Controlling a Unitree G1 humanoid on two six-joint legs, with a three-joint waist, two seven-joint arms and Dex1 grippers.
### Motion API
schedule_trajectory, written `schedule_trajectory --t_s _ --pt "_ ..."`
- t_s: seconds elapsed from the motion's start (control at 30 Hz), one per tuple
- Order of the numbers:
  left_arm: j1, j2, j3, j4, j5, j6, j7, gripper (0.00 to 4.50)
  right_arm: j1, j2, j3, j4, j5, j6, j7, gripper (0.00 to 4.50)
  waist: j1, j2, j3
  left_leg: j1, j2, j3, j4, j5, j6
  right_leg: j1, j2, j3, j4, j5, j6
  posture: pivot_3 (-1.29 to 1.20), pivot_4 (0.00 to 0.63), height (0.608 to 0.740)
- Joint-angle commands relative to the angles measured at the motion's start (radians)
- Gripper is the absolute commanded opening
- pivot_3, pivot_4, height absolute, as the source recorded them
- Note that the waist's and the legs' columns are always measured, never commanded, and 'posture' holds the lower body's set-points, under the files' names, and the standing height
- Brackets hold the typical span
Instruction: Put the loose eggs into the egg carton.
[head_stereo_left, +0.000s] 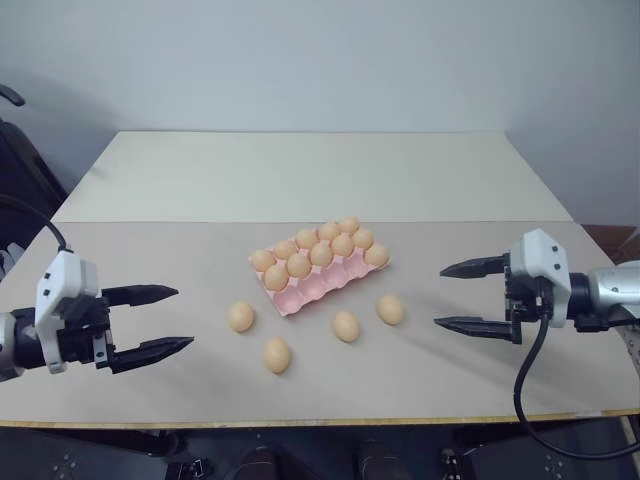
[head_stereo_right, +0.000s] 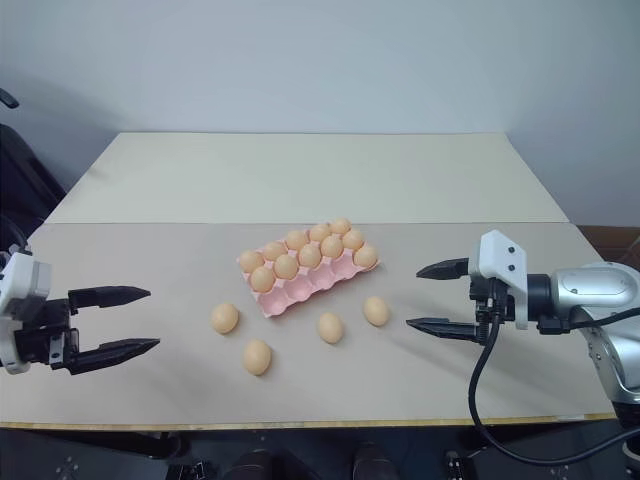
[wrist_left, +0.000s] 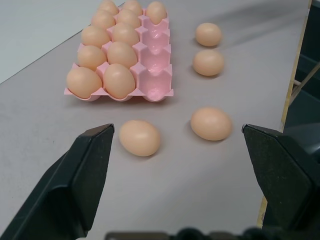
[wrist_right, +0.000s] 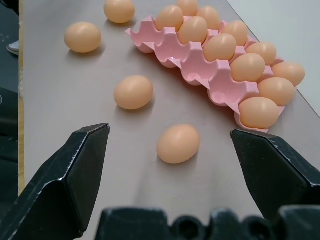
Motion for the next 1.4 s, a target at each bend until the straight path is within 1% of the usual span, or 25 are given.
schedule_trajectory --t_s 0.03,0.13,0.43,0.7,0.87,0.97,1.1,1.2,1.4 --pt "-0.009 0.018 0.021 0.001 0.006 -0.007 -0.002 4.46 -0.005 -0.004 -0.030 -0.021 0.011 -0.019 -0.001 4.50 0.000 0.000 0.000 0.000 0.000 0.000 0.000 0.000 0.000 0.000 0.000 0.000 0.000 0.000 0.000 0.00 0.150 0.740" --pt "-0.024 0.011 0.017 -0.002 -0.005 0.011 0.031 4.46 -0.004 -0.004 -0.032 -0.024 0.014 -0.016 -0.002 4.50 0.000 0.000 0.000 0.000 0.000 0.000 0.000 0.000 0.000 0.000 0.000 0.000 0.000 0.000 0.000 0.00 0.150 0.740" --pt "-0.037 0.026 0.004 0.002 -0.004 0.001 -0.003 4.46 0.005 -0.004 -0.038 -0.029 0.020 -0.013 -0.002 4.50 0.000 0.000 0.000 0.000 0.000 0.000 0.000 0.000 0.000 0.000 0.000 0.000 0.000 0.000 0.000 0.00 0.150 0.740" --pt "-0.089 0.041 -0.034 0.022 -0.001 -0.010 -0.036 4.46 -0.025 -0.008 -0.017 -0.014 0.010 -0.012 -0.001 4.50 -0.001 0.000 0.000 0.000 0.000 0.000 0.000 0.000 0.000 0.000 0.000 0.000 0.000 0.000 0.000 0.00 0.150 0.740" --pt "-0.138 0.053 -0.080 0.040 -0.001 -0.019 -0.058 4.46 -0.029 -0.012 0.000 -0.019 -0.002 -0.023 0.014 4.50 0.000 0.000 0.000 0.000 0.000 0.000 0.000 0.000 0.000 0.000 0.000 0.000 0.000 0.000 0.000 0.00 0.150 0.740" --pt "-0.181 0.053 -0.126 0.044 -0.005 -0.019 -0.065 4.46 -0.057 0.009 0.056 -0.010 -0.042 -0.052 0.011 4.50 0.000 0.000 0.000 0.000 0.000 0.000 0.000 0.000 0.000 0.000 0.000 0.000 0.000 0.000 0.000 0.00 0.150 0.740" --pt "-0.236 0.046 -0.185 0.047 -0.003 -0.022 -0.071 4.46 -0.111 0.050 0.202 0.058 -0.193 -0.167 0.007 4.50 -0.003 0.000 0.000 0.000 0.000 0.000 0.000 0.000 0.000 0.000 0.000 0.000 0.001 0.000 0.000 0.00 0.150 0.740" --pt "-0.276 0.043 -0.235 0.052 -0.001 -0.028 -0.087 4.46 -0.180 0.112 0.308 0.158 -0.317 -0.261 -0.017 4.50 -0.004 0.000 0.000 0.000 0.000 0.000 0.000 0.000 0.000 -0.001 0.000 0.000 0.001 0.000 0.000 0.00 0.150 0.740" --pt "-0.307 0.039 -0.268 0.059 0.003 -0.029 -0.091 4.46 -0.263 0.195 0.401 0.325 -0.447 -0.400 -0.038 4.50 -0.001 0.000 0.000 -0.001 0.000 0.000 0.000 0.000 0.000 -0.002 0.000 0.000 0.001 0.000 0.000 0.00 0.150 0.740"
